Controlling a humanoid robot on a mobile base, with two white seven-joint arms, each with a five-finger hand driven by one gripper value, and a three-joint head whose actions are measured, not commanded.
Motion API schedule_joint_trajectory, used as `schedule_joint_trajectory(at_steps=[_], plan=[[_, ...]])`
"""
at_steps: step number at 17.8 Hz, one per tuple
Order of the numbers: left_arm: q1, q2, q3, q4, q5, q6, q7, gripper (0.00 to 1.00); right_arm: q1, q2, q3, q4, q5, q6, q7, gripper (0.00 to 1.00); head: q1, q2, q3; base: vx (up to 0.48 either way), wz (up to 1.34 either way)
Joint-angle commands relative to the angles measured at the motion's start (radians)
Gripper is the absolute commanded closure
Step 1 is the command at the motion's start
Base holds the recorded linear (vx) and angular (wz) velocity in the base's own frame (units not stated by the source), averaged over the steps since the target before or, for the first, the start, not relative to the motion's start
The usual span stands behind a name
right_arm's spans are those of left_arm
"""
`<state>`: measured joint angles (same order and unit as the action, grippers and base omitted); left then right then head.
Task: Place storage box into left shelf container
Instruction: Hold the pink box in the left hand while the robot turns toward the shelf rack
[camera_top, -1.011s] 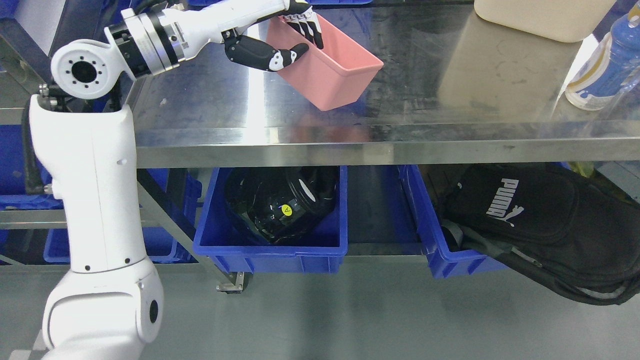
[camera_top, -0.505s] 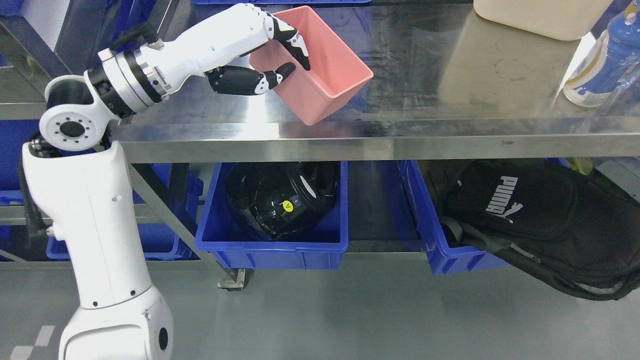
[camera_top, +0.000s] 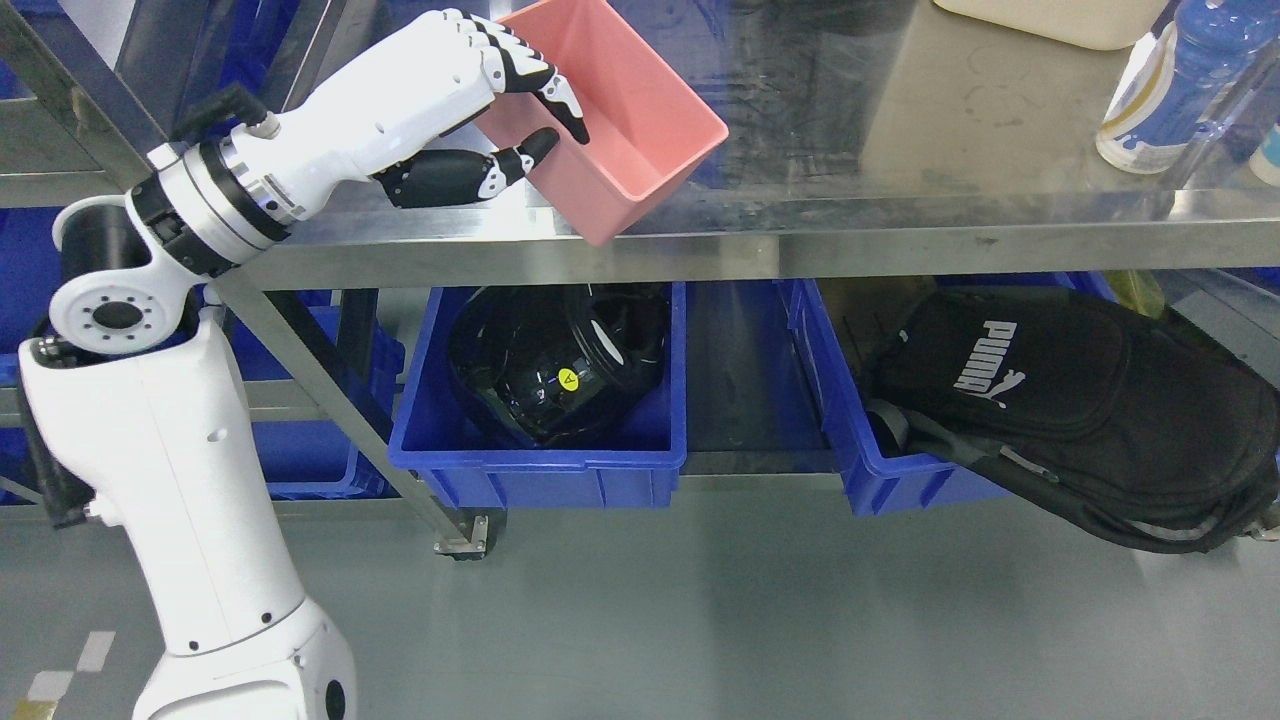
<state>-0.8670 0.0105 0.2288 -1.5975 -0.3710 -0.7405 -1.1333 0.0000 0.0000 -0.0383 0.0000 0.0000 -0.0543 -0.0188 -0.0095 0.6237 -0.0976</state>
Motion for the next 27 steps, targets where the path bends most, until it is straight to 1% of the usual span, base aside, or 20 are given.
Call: schedule_joint_trajectory(at_steps=[1, 13, 21, 24, 27], plan=[[0.013, 0.007, 0.053, -0.050, 0.001, -0.008, 0.003, 1.00, -0.018, -0.017, 0.000, -0.017, 0.000, -0.001, 0.000, 0.01, 0.0000, 0.000, 0.000, -0.042, 0.03], [0.036, 0.007, 0.066, -0.050, 0.007, -0.036, 0.024, 1.00, -0.018, -0.017, 0.000, -0.017, 0.000, -0.001, 0.000, 0.01, 0.0000, 0.000, 0.000, -0.059, 0.29], [0.036, 0.007, 0.032, -0.050, 0.007, -0.045, 0.024, 1.00, -0.018, -0.017, 0.000, -0.017, 0.000, -0.001, 0.000, 0.01, 0.0000, 0.000, 0.000, -0.008, 0.36], [0.036, 0.007, 0.006, -0.050, 0.007, -0.045, 0.052, 1.00, -0.018, -0.017, 0.000, -0.017, 0.000, -0.001, 0.000, 0.01, 0.0000, 0.000, 0.000, 0.020, 0.84], [0.039, 0.007, -0.034, -0.050, 0.007, -0.045, 0.060, 1.00, -0.018, -0.017, 0.000, -0.017, 0.000, -0.001, 0.000, 0.01, 0.0000, 0.001, 0.000, 0.085, 1.38]])
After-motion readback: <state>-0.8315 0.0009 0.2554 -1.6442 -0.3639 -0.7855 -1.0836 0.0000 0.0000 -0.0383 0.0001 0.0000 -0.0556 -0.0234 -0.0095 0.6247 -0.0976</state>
